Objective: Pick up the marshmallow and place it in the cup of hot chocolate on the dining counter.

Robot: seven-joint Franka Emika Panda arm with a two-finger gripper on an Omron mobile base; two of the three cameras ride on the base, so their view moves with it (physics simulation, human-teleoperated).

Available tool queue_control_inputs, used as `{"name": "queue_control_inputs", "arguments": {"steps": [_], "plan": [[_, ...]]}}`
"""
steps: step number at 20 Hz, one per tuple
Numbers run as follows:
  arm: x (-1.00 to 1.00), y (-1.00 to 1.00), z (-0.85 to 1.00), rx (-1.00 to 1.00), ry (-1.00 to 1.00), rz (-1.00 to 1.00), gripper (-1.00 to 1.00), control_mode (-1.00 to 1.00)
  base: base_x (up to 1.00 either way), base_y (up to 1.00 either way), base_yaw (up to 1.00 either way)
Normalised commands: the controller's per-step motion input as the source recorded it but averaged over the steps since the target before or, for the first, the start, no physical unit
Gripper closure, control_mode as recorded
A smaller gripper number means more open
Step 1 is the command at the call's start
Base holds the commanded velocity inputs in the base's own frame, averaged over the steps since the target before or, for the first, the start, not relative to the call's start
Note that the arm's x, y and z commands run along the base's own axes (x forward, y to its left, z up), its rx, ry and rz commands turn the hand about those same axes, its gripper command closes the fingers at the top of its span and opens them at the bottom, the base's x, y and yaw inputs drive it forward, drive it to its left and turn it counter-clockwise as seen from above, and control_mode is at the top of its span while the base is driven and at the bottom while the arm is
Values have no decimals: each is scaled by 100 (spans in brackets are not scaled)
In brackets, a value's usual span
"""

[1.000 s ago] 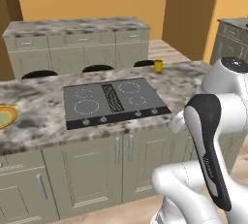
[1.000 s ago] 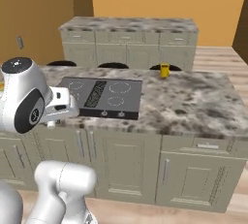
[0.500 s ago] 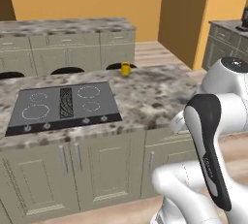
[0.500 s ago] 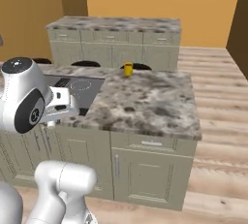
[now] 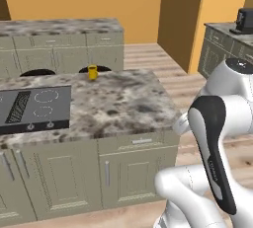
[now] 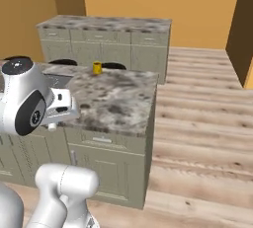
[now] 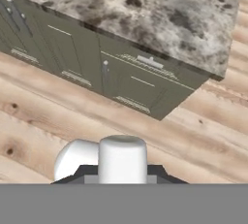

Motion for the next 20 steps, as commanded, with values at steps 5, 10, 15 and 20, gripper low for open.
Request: {"name": "queue_control_inputs", "arguments": {"steps": [5,10,15,20], "plan": [[0,0,0,0,0,0,100,100,6,-100,12],[0,0,0,0,0,0,100,100,15,-100,10],[0,0,0,0,0,0,100,100,39,-97,2],[0,0,0,0,0,0,100,100,75,-71,0]]}}
